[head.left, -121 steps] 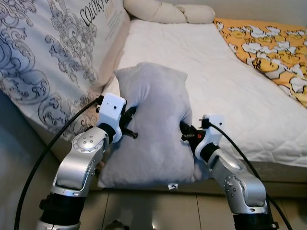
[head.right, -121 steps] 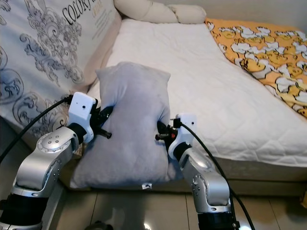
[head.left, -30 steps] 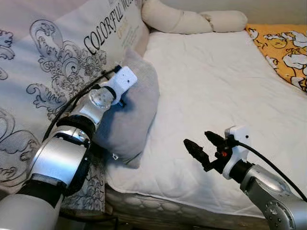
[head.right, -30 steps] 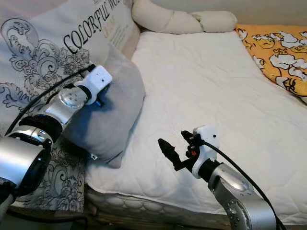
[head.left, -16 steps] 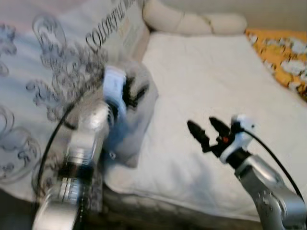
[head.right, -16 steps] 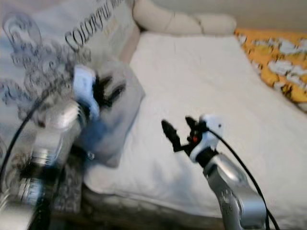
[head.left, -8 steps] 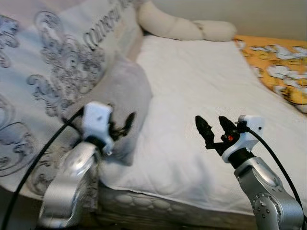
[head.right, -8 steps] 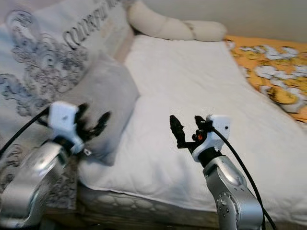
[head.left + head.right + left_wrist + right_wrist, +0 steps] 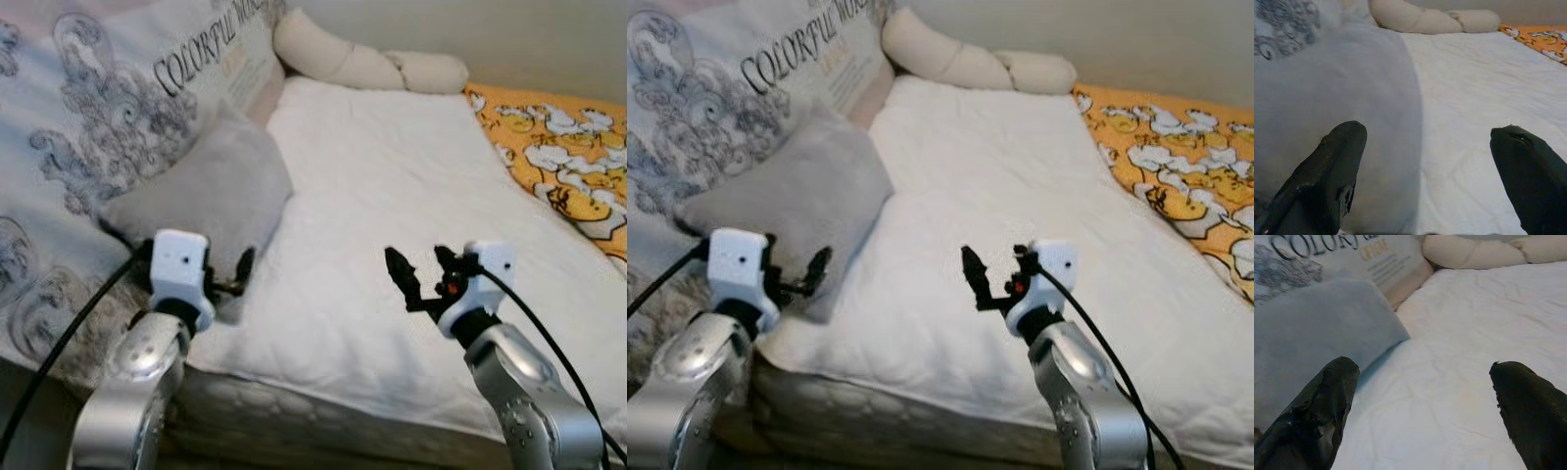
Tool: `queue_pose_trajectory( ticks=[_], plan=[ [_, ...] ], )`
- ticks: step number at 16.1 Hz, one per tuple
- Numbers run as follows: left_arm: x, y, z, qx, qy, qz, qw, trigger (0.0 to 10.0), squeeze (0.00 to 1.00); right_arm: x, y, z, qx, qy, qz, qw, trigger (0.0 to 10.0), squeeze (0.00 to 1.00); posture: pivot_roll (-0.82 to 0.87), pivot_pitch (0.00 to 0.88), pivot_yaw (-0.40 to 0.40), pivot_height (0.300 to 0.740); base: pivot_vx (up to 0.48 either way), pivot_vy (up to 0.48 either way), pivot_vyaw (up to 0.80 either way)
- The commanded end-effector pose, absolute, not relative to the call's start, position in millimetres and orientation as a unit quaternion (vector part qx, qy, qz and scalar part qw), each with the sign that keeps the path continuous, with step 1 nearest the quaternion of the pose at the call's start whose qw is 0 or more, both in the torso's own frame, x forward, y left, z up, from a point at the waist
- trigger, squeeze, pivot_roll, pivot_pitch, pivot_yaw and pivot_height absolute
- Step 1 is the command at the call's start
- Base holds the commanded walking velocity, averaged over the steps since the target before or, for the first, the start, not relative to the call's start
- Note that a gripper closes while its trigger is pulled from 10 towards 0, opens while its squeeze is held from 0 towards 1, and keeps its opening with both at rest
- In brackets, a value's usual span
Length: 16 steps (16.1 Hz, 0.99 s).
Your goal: Clean up the room
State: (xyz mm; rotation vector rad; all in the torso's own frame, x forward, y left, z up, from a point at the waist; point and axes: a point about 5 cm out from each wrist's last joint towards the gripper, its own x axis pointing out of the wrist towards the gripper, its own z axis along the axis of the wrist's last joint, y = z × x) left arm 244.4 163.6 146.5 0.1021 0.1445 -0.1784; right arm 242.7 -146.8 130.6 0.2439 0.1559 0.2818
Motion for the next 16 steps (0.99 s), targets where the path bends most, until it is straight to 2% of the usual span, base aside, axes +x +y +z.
queue_pose_trajectory(
  ticks=[1, 5, 6, 7, 16],
  plan=[
    [244.0, 164.8, 147.7, 0.056, 0.074, -0.084, 0.992, 10.0, 1.00, 244.5, -147.0, 130.8, 0.114, 0.083, 0.139, 0.980, 10.0, 1.00, -0.03, 0.000, -0.089, 0.740, 0.000, -0.409, 0.00],
    [247.6, 166.4, 145.8, 0.061, 0.081, -0.078, 0.992, 10.0, 1.00, 250.6, -145.0, 128.8, 0.096, 0.086, 0.134, 0.983, 10.0, 1.00, -0.04, 0.000, -0.075, 0.740, 0.000, -0.412, 0.00],
    [249.1, 166.2, 147.2, 0.063, 0.081, -0.078, 0.992, 10.0, 1.00, 252.5, -144.0, 128.4, 0.095, 0.091, 0.135, 0.982, 10.0, 0.09, -0.05, 0.000, -0.068, 0.740, 0.000, -0.416, 0.00],
    [250.4, 166.1, 147.9, 0.066, 0.081, -0.080, 0.991, 10.0, 1.00, 253.8, -143.8, 127.6, 0.091, 0.093, 0.135, 0.982, 10.0, 0.00, -0.04, 0.000, -0.065, 0.740, 0.000, -0.409, 0.00],
    [253.5, 168.6, 148.8, 0.106, 0.089, -0.096, 0.986, 10.0, 1.00, 260.3, -145.2, 117.4, 0.061, 0.113, 0.103, 0.986, 10.0, 0.00, -0.02, 0.000, -0.069, 0.740, 0.000, -0.410, 0.00]
  ],
)
